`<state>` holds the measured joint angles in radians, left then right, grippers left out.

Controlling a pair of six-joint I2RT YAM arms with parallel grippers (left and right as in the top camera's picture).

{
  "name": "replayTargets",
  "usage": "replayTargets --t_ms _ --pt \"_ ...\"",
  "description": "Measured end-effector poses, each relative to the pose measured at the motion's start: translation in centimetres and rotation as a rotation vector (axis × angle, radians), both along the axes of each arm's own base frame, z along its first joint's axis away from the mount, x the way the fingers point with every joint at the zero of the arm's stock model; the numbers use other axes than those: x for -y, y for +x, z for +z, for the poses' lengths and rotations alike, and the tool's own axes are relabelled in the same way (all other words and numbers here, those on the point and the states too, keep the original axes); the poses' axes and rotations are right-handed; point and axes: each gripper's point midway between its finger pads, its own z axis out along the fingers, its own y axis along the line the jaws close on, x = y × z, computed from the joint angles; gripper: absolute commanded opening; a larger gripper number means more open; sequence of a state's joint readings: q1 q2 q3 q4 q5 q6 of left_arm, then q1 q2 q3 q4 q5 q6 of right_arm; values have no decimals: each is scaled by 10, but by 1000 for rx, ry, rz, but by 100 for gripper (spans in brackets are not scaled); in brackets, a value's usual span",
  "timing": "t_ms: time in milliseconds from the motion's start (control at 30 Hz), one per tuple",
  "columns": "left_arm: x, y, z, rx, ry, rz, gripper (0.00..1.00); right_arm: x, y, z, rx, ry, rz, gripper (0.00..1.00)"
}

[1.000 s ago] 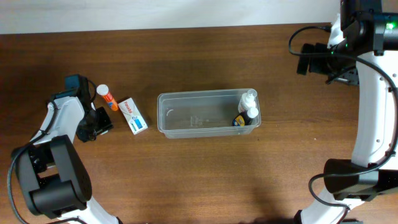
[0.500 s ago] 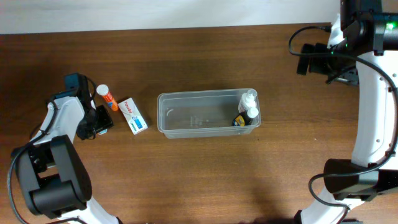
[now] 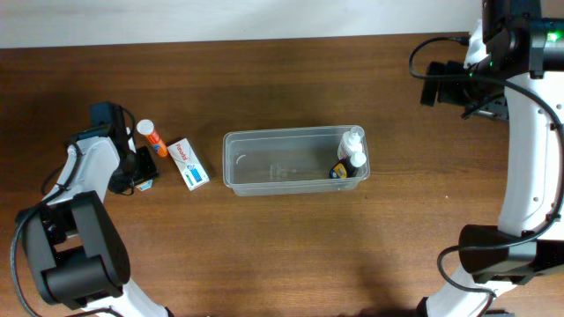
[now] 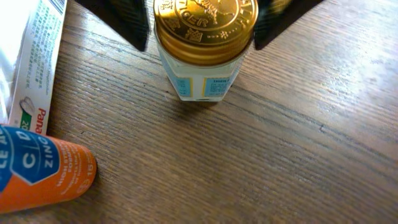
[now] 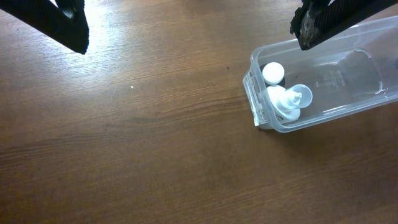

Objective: Pack container
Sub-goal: 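Close left gripper on the gold-lidded jar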

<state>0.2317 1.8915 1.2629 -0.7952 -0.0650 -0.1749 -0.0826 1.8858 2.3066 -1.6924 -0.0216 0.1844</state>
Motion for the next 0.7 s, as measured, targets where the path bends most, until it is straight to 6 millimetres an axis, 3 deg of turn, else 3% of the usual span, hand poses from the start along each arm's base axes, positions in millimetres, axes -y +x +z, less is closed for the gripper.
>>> replayTargets --t_ms 167,400,700 --pt "-1 3 0 11 2 0 45 0 0 0 0 0 0 98" --pt "-1 4 1 17 5 -7 25 0 0 0 0 0 0 98" --pt "2 -6 0 -26 -7 -7 23 0 0 0 0 0 0 98"
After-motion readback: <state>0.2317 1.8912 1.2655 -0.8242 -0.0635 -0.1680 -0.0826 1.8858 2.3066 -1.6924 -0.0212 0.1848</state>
